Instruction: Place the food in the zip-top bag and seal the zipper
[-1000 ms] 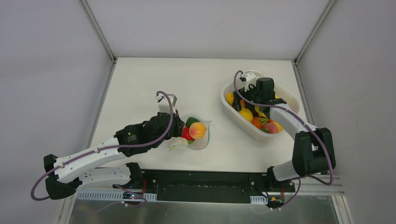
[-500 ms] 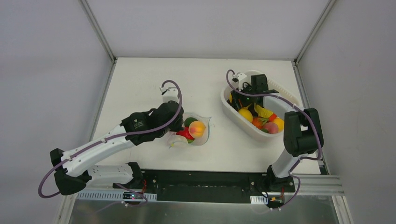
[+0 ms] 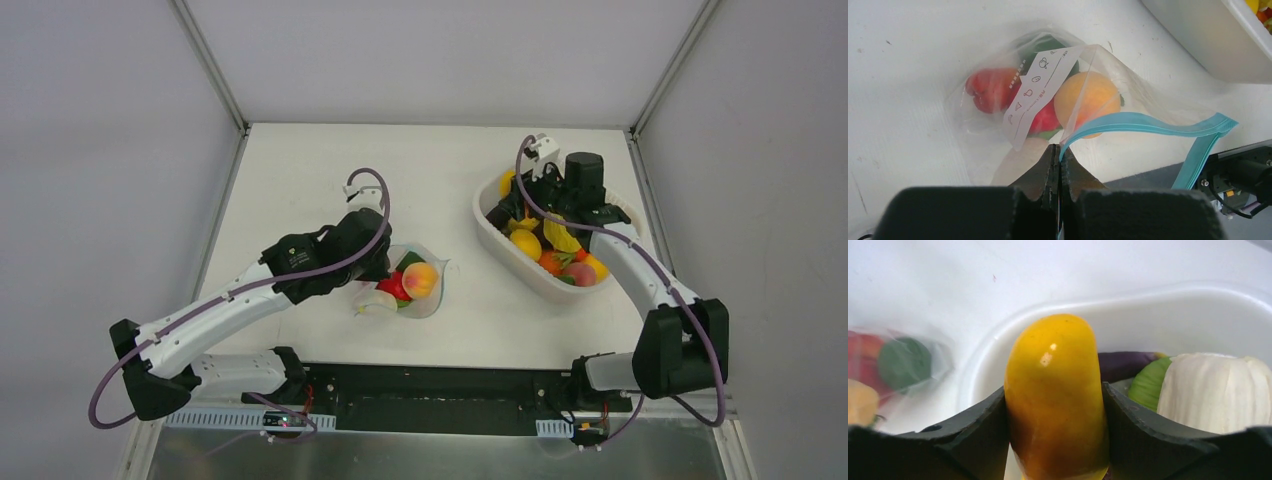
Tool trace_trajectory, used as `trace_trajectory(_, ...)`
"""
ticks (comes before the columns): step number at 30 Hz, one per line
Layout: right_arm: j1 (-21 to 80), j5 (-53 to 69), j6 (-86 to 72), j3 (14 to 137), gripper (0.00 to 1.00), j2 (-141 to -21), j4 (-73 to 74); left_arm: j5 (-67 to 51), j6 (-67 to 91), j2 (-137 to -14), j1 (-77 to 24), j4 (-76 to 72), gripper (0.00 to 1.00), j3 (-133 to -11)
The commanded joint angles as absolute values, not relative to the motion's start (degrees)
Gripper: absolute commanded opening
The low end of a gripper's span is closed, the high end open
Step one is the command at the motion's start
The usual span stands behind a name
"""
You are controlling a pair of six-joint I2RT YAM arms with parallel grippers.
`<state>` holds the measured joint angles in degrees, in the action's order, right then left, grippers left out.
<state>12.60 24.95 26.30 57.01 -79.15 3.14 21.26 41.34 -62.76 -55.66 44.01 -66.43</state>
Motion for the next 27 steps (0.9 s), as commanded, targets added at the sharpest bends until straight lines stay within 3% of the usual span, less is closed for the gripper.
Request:
trace_trajectory(1, 12.65, 27.46, 17.22, 54.89, 0.35, -74.7, -1.93, 17.35, 38.53, -62.86, -54.02, 45.19, 0.0, -70.28)
trace_trajectory(6, 12.88, 28.61, 5.99, 52.86, 0.29, -66.61, -1.63, 15.24, 37.29, -64.24, -53.03, 46.24, 0.0, -71.66)
trace_trajectory(14, 16.62, 50.71, -5.84, 48.47, 0.33, -52.77, -10.11, 12.76, 38.97, -65.51, -52.78, 42.89, 0.0, -69.95)
trace_trajectory(19, 24.51, 55.2, -5.62, 52.6, 0.33, -53.46, -11.53, 13.37, 36.75, -65.89, -52.49, 42.55, 0.0, -72.17)
trace_trajectory(27, 38.78, 50.99, 5.06, 57.77, 0.34, -59.74, -9.64, 12.52, 36.03, -66.42, -52.19, 37.68, 0.0, -73.74)
